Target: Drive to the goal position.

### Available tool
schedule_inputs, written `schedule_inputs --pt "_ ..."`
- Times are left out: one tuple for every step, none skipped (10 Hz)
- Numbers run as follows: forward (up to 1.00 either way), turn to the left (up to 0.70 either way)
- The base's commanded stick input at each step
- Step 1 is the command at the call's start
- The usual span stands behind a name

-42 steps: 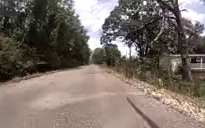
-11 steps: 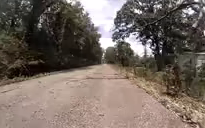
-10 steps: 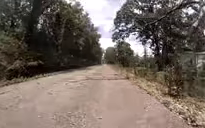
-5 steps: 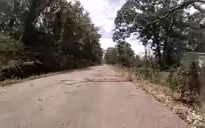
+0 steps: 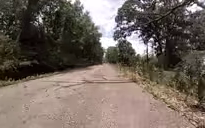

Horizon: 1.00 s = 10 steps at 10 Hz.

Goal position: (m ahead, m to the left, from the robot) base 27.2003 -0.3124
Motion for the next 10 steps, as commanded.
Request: schedule_inputs --pt "0.7 -0.2" --pt "0.7 0.0" --pt "0.7 0.0" --pt "0.7 0.0" --pt "0.7 0.0" --pt "0.7 0.0" --pt "0.7 0.0" --pt "0.7 0.0" --pt "0.7 0.0" --pt "0.7 0.0"
